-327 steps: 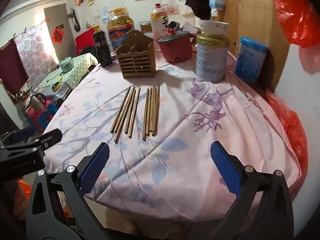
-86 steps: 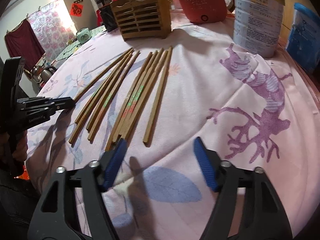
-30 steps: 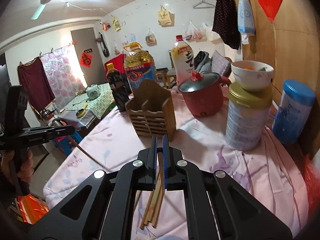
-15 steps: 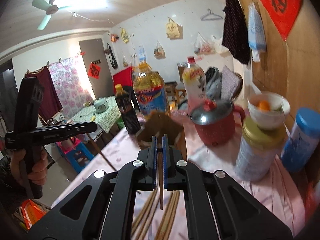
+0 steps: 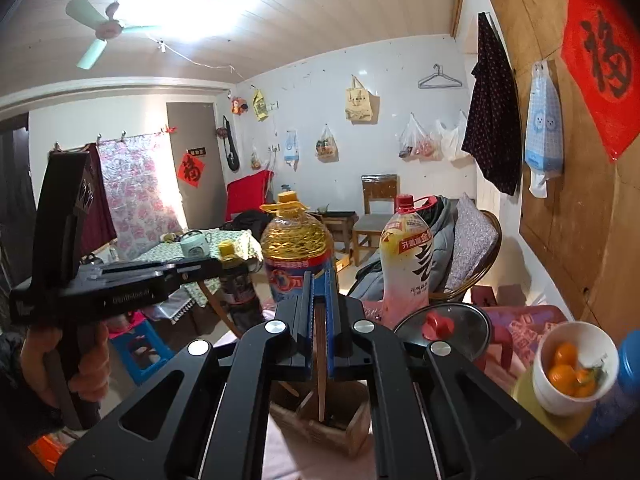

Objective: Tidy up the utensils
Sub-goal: 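Carry both chopsticks to the wooden holder and open both grippers over it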

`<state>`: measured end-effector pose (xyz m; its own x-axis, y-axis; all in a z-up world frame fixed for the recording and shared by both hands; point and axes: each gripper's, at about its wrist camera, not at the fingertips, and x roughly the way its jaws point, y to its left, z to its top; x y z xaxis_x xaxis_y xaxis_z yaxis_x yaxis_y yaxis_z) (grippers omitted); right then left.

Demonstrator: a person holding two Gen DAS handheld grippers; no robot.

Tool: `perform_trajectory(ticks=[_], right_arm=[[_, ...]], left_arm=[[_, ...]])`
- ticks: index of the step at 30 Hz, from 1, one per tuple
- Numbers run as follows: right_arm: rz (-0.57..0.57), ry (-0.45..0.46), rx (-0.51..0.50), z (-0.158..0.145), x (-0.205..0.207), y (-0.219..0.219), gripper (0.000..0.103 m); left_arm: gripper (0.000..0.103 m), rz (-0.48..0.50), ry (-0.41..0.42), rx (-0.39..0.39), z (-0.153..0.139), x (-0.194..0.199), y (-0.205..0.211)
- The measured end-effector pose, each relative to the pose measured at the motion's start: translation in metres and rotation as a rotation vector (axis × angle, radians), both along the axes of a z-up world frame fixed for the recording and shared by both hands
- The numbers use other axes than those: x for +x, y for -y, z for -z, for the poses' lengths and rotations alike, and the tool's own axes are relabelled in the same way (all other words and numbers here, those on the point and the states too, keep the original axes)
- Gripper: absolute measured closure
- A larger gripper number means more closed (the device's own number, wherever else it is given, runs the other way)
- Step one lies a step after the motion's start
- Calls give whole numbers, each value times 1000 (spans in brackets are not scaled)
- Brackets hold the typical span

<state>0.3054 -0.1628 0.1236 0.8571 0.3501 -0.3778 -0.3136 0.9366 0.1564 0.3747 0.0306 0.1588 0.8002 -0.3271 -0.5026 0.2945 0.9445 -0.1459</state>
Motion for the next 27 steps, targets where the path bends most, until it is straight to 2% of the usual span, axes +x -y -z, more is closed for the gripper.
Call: perform_trajectory(ticks=[2,4,5,6,7,8,12,17,21,24,27], right_arm=[[7,-43,-16,17,10,-3,97],[14,-99,14,30,11,2,91],[15,-110,36,34,7,7,84],[24,-113,49,37,1,11,79],[42,-110,43,39,-8,15,71],[54,-110,34,40,-15,17,70],[96,-142,30,54,-45,32,66],[167,-184,54,67,-77,49,46],[228,-220,74,77,-107,60,24],[231,-245,99,84,-126,63,20],[234,-283,78,96,-141,61,15]], left_arm=[[97,-5,-48,-11,21,11,-1],[96,-21,-104,-9,44,13,-1],[88,-26,-115,-8,51,11,-2],[71,-29,-122,-11,57,6,-4],[62,-41,-123,-16,61,1,-8],[54,-56,-121,-21,64,-4,-11],[51,-80,-154,-23,77,-25,-24],[48,-115,-214,-33,100,-63,-37],[43,-136,-261,-27,121,-99,-41],[42,-133,-299,0,139,-124,-41],[39,-121,-336,12,156,-149,-37]])
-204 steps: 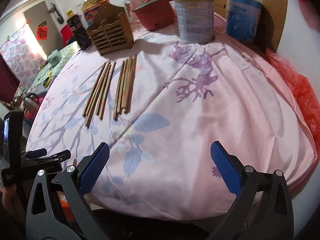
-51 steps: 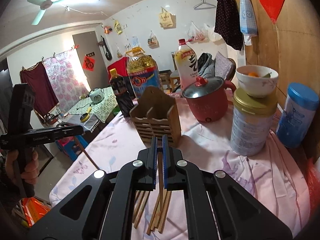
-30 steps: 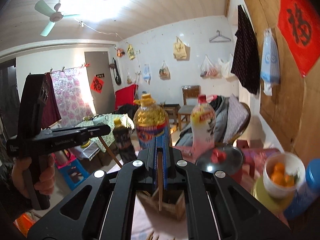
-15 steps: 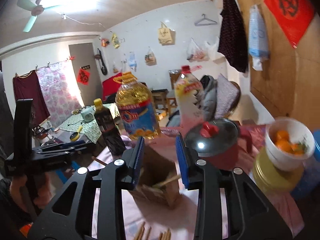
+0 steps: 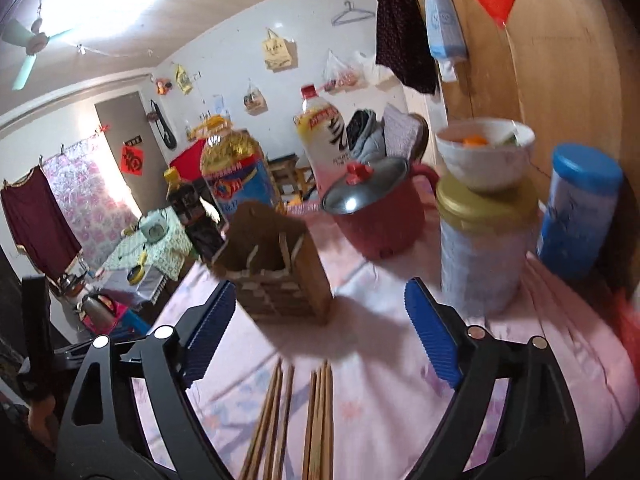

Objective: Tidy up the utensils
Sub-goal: 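Carry both chopsticks to the wooden holder and open both grippers over it, then move both open grippers back down to the remaining chopsticks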

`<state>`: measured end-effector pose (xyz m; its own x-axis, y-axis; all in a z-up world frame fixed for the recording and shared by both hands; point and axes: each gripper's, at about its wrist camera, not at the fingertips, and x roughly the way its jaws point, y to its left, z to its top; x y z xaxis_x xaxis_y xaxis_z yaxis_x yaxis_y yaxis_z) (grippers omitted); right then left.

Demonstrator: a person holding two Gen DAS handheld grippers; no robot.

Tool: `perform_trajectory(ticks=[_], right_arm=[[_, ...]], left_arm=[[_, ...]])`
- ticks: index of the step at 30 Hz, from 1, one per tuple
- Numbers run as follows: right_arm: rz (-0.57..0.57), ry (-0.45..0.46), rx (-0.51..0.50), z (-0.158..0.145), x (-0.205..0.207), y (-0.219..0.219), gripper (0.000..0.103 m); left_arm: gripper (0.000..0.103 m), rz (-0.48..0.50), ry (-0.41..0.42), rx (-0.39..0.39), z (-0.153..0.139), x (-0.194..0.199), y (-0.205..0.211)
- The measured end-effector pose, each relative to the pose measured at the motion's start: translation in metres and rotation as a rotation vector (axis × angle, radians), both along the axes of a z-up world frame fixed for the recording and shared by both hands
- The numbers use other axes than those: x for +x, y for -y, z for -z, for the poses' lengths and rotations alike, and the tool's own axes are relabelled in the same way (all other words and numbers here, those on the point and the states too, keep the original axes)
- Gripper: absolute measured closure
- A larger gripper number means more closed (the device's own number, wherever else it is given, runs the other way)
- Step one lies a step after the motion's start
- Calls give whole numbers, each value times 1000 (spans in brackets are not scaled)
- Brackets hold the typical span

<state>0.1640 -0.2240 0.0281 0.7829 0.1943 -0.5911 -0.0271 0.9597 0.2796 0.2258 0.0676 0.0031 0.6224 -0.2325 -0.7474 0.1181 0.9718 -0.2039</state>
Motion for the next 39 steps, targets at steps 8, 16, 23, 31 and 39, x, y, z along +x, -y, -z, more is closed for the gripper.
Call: perform_trajectory(ticks=[8,16,23,31,39], right_arm=[[-22,-152,-35,51,-43,-4,13],[-76,-283,-252,103,-84,-14,13],[-72,-294,-271,106,-92,-10,13],[-59,-284,-314,101,-99,-10,13],[-17,-275,-327,96,-103,-1,13]], left_arm=[[32,74,-94,52,55,-52,18],[32,167,-198,83,103,-75,33],[30,226,-221,121,119,-75,47],[30,244,-224,125,125,-67,54],[28,244,-191,171,128,-58,59]])
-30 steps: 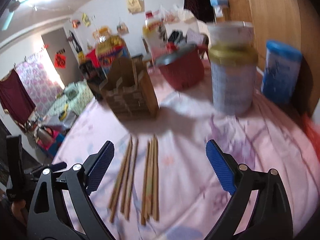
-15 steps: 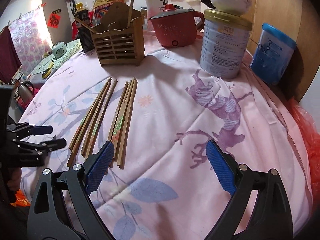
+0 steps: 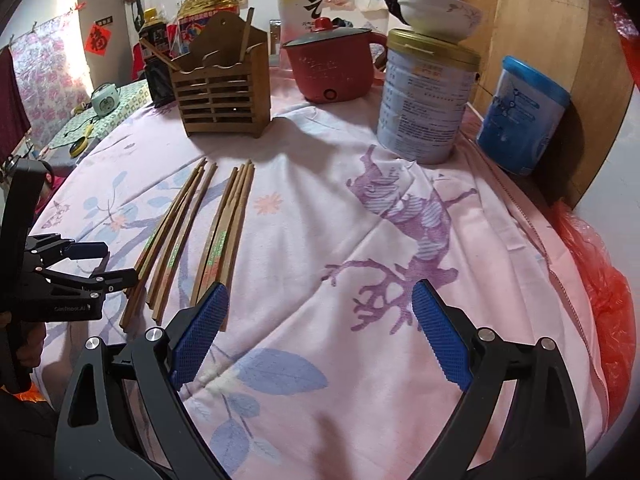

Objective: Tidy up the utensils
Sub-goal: 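Move both open grippers back down to the remaining chopsticks, then close the left gripper on a chopstick while the right gripper grasps another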

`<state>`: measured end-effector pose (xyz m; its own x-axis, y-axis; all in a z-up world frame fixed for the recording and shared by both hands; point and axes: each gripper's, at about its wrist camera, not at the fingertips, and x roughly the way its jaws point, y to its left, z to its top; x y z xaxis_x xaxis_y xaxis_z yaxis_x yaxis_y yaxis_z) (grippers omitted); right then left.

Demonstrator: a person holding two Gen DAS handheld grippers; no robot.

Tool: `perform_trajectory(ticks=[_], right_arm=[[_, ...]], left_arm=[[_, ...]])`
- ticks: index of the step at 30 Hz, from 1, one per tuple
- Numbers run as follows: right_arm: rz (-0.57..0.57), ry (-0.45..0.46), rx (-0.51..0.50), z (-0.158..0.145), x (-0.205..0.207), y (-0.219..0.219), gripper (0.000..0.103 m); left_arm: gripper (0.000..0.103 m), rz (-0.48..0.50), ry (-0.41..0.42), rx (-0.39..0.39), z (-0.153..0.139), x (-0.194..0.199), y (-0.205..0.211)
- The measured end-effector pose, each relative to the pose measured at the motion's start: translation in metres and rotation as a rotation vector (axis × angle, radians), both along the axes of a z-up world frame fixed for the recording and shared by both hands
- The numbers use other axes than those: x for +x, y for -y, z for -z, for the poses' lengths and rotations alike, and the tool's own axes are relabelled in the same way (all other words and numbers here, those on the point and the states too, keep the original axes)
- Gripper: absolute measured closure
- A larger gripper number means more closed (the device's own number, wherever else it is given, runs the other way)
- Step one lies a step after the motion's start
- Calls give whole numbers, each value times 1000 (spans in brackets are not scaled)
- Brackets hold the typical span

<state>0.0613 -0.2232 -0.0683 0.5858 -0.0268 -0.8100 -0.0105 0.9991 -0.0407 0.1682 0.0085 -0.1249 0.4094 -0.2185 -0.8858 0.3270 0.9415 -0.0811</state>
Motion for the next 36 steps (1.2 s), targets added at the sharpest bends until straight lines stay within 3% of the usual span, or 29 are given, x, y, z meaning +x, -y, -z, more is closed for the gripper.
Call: perform_trajectory(ticks=[4,7,13,18,21,26,31,36], right_arm=[[5,6,-4,-1,0,0,13],[-6,7,5,-1,2,-3,13],[-71,-3,5,3,10,-18,13],[-101,1,-9,2,9,-24,13],[-98,7,-4,0,8,-20,13],[-86,21,24,-2,5,-12,13],[-121,12,101,2,11,-16,19],[-220,-55,142,21,20,-40,44]], left_arm=[[20,-81,23,37,4,9,-15],[21,-160,12,33,3,13,-35],[28,-152,12,9,0,0,-49],[45,-77,39,-12,-1,-13,-34],[61,-41,53,-18,-1,-11,-24],[97,-12,57,-41,1,-4,-16],[97,-70,48,-29,1,-4,-32],[97,-134,34,-24,0,-11,-60]])
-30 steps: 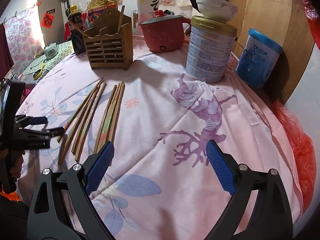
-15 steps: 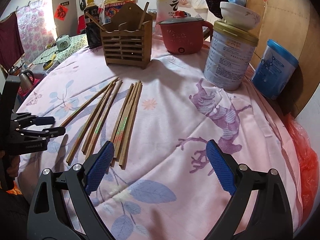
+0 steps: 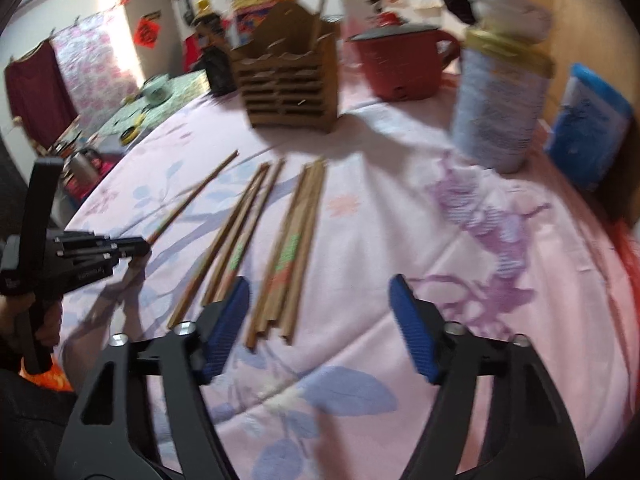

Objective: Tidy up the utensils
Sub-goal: 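Close the left gripper on a chopstick while the right gripper grasps another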

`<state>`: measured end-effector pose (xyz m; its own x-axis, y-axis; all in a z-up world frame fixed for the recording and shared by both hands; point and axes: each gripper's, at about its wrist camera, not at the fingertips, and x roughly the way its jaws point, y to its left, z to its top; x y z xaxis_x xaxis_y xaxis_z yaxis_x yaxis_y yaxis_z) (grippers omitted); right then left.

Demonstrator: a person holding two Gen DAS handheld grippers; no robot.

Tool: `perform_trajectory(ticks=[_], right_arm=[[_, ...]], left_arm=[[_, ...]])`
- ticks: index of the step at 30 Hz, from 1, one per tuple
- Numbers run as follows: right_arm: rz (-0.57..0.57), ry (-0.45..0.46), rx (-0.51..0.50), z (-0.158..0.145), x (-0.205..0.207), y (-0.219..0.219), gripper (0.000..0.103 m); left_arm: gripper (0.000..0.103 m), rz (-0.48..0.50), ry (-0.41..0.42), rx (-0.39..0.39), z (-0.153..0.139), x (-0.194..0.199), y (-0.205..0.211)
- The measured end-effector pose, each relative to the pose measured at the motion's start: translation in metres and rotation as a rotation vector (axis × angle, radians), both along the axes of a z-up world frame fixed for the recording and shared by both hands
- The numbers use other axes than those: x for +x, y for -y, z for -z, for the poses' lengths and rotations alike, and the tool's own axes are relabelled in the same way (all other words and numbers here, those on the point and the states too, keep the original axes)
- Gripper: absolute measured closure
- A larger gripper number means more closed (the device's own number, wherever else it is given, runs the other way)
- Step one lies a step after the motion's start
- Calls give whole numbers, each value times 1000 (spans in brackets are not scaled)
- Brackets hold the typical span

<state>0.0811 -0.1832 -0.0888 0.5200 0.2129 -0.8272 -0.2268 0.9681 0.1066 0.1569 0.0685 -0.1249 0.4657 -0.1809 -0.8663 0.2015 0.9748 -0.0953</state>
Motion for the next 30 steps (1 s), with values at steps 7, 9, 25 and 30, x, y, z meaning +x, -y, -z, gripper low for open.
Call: perform_trajectory(ticks=[7,9,25,30], right_arm=[[-49,-85,-21,25,1,-12,62],[-48,-96,-22,28,0,-10,63],[5,-70,1,33,2,3,96],[42,-10,5,12,0,12,96]], left_arm=[[97,-24,-6,4,-1,-6,-6],[97,-19,-7,4,-1,-6,-6],[97,2,-3,36,-1,-6,2],[97,18,18,-2,-14,-5,3]])
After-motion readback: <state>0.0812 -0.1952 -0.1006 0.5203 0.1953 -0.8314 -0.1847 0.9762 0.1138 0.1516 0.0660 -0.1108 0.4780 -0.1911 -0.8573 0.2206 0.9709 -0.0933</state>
